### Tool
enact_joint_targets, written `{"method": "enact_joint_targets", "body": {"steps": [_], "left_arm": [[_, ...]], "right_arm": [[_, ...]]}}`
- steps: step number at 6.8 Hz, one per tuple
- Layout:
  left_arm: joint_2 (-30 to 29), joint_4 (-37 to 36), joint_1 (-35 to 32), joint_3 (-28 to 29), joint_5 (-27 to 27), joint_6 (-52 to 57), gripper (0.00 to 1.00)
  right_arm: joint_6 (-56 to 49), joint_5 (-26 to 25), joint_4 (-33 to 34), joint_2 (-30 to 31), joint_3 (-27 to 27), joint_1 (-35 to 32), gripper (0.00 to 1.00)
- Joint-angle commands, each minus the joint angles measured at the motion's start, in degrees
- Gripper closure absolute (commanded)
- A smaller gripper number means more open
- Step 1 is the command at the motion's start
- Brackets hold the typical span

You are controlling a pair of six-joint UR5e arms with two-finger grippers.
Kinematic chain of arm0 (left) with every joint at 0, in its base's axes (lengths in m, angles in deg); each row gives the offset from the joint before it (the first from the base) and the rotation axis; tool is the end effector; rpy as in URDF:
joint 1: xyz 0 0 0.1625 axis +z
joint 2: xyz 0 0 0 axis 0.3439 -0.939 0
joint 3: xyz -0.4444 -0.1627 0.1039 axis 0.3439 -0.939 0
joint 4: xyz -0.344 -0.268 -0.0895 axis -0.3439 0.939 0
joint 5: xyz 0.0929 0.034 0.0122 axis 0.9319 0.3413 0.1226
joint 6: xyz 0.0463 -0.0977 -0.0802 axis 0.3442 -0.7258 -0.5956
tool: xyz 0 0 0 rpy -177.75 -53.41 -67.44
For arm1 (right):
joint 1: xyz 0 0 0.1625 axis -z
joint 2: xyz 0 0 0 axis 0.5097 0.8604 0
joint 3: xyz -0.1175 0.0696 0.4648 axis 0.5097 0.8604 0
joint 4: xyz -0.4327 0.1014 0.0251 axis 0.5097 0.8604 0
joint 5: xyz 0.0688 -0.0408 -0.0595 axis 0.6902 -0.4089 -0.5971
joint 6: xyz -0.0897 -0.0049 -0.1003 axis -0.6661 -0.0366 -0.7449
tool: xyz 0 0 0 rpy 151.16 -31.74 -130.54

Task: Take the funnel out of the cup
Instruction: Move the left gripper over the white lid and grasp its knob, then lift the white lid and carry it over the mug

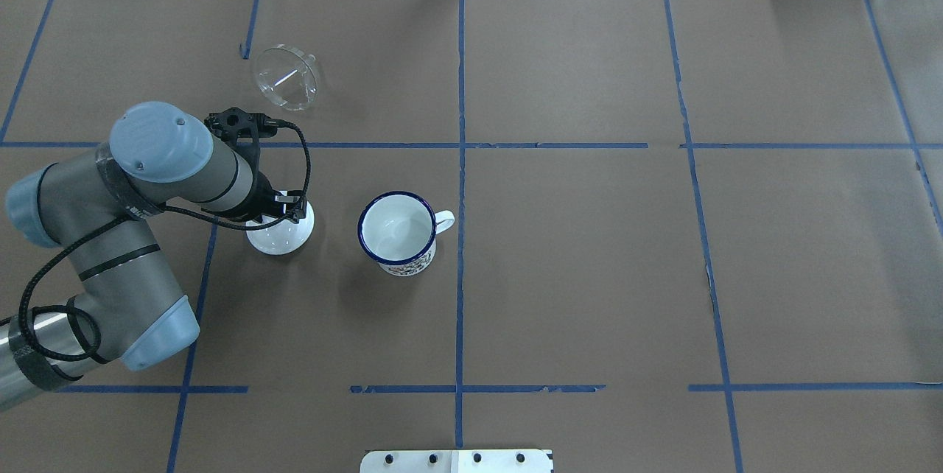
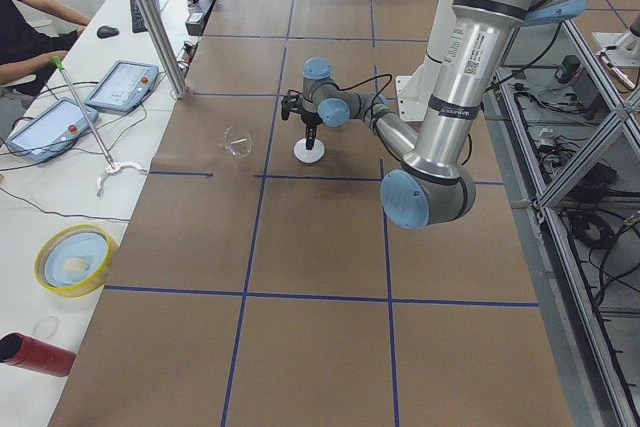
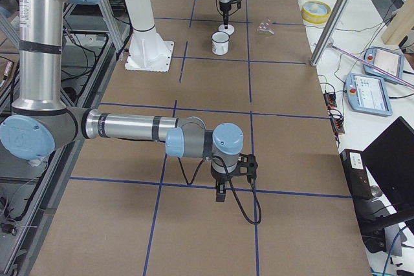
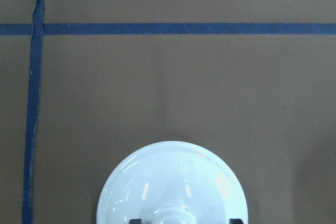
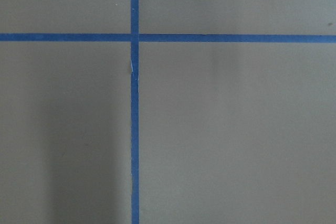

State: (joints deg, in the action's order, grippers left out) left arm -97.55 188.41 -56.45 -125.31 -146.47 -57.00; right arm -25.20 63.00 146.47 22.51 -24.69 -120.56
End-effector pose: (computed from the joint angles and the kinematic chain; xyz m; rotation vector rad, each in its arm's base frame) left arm 0.5038 -0.4800 0.4226 0.1167 0.8215 -0.0396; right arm 0.0439 -0.4709 0.7560 -0.0185 -0.7194 0.0105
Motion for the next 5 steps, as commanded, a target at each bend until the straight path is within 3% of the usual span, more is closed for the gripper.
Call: {"method": "enact_joint_targets", "body": {"steps": [1,3,4,5], "left_arm": [[0.15,0.00,-0.05,-0.14,-0.44,0.04,0.66],[0.15,0.00,-0.23,-0.40,-0.44,0.13,0.70],[0.50,-0.08,-0.40,-1.19,-0.44,0.13,0.81],[2.68,-0.35,-0.75,-4.41,-0.44,0.47,0.98]], "right_arm": [[0.00,0.00,0.00,-0.07,0.00,0.00,0.00],[0.00,0.00,0.00,0.01,0.00,0.00,0.00],[0.00,0.00,0.00,0.01,0.00,0.00,0.00],[0.00,0.00,0.00,0.01,0.00,0.00,0.00]]}}
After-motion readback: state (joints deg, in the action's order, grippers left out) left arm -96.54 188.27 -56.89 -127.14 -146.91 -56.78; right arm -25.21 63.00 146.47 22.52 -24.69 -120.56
